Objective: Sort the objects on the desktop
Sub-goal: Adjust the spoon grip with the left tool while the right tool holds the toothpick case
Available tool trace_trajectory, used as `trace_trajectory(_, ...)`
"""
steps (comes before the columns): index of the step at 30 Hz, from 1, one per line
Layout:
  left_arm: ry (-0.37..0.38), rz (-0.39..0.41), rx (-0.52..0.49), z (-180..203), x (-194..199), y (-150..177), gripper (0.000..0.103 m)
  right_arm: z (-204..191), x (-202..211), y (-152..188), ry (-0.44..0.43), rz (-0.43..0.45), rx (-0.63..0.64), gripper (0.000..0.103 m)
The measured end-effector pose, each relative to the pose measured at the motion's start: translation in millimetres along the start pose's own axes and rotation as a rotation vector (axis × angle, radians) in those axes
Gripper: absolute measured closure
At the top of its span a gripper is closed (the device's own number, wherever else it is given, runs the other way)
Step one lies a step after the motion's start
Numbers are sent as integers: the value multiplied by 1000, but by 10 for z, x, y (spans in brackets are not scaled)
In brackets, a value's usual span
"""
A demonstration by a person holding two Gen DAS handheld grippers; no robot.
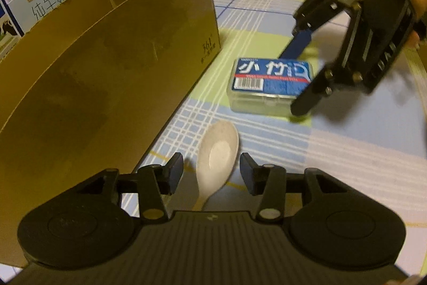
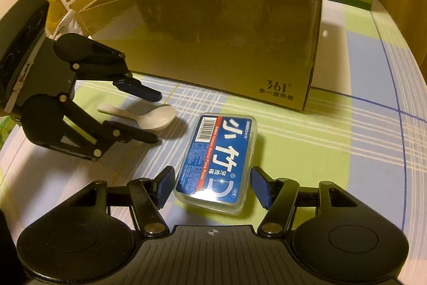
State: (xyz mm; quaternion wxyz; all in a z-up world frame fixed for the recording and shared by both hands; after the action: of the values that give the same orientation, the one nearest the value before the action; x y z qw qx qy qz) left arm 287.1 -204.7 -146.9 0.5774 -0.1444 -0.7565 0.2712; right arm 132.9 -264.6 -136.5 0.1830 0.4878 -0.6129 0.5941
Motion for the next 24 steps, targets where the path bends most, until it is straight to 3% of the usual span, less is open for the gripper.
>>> trace_trajectory(1, 9, 3, 12, -8, -4, -9, 62, 2, -2, -1, -1, 2, -1, 44)
trace_trajectory(4, 32, 0, 54, -33, -4, -11, 78, 9, 0, -6, -1, 4, -5, 44)
trace_trajectory(6, 15, -16, 78, -15, 17, -10, 95, 9, 5, -3, 5, 8, -12, 44)
trace_trajectory(12, -79, -90, 222, 82, 170, 85, 99, 21, 40, 41, 41, 27, -44, 44)
trace_trajectory(20, -169, -128, 468, 110, 337, 207, 99, 14, 130, 125, 48, 36, -63, 44)
trace_trajectory(23, -171, -84, 501, 151, 371, 203, 95, 21, 142, 136, 46, 40, -66, 44)
trace_trajectory(24, -159, -72, 507, 168, 380, 206, 86, 22, 145, 140, 45, 40, -67, 44)
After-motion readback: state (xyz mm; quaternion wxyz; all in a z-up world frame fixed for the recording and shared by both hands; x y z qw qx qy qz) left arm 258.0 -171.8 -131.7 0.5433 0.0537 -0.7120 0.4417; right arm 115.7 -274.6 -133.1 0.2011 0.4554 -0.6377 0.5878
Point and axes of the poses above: each gripper's, at about its wrist camera, not at the fingertips, and x roughly against the way its jaws point, z to its right, y to its underside, the point moved 2 cm from there along -x, roughly the way its jaws point, and after that the axes turned 3 degrees about -x, right-handed, at the moved point
